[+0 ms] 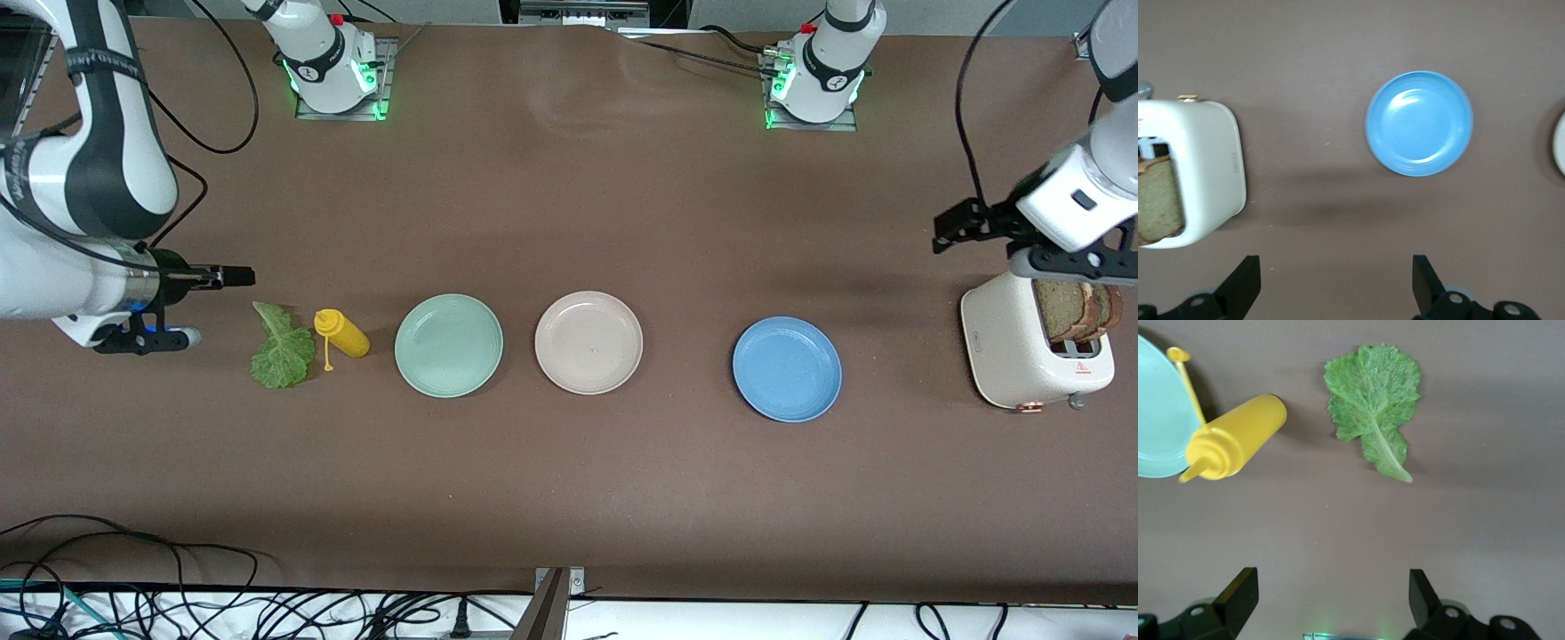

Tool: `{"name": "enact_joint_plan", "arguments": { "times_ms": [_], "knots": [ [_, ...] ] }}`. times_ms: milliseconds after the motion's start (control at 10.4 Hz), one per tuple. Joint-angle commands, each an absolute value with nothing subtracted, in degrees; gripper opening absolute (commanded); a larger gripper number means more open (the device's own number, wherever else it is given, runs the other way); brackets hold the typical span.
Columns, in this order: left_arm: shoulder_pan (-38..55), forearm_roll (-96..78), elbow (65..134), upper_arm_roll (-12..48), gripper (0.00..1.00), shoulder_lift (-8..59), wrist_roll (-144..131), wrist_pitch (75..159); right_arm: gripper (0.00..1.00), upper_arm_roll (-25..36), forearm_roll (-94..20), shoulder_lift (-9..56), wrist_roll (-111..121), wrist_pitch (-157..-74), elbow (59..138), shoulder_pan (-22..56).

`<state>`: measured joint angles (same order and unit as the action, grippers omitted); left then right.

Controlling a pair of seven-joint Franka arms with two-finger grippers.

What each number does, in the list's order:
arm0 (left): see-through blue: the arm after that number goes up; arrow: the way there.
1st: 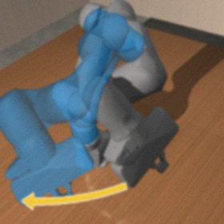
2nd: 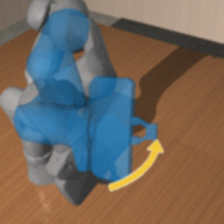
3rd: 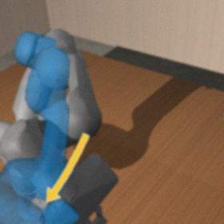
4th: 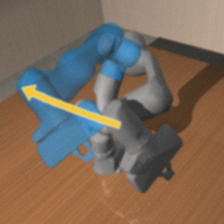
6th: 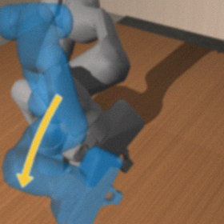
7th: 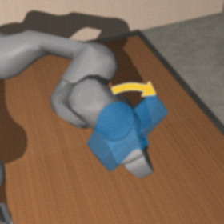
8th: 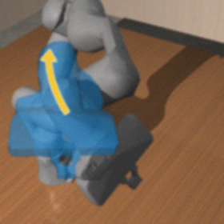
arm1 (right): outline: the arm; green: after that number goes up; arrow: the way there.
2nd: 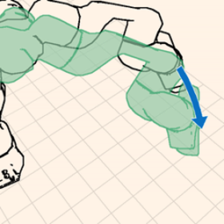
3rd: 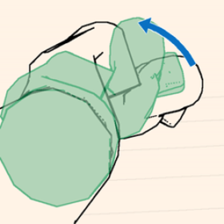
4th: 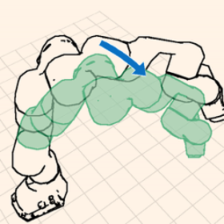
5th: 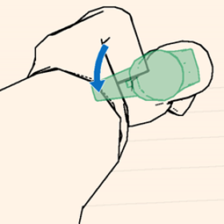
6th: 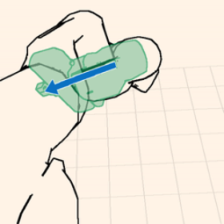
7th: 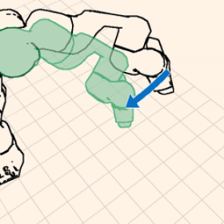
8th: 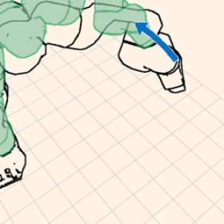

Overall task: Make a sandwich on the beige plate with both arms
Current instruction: 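Reach the right gripper to the lettuce while the left gripper reaches the toaster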

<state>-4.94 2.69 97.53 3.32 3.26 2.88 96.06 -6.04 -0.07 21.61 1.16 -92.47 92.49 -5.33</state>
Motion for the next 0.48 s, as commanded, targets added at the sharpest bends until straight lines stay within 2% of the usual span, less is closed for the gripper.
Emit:
{"name": "enact_joint_plan", "arguments": {
  "times_ms": [0, 384],
  "knots": [
    [-7.6, 8.4, 95.9, 3.9, 1.0, 6.7, 3.9, 99.1, 1.0, -6.4, 0.6, 24.4, 3.4, -94.1, 92.4, -6.9],
    [-16.2, 8.8, 95.9, 3.9, 1.0, 14.6, 8.9, 105.8, 1.0, -6.4, 0.5, 30.0, 5.3, -98.9, 92.4, -8.2]
  ]
}}
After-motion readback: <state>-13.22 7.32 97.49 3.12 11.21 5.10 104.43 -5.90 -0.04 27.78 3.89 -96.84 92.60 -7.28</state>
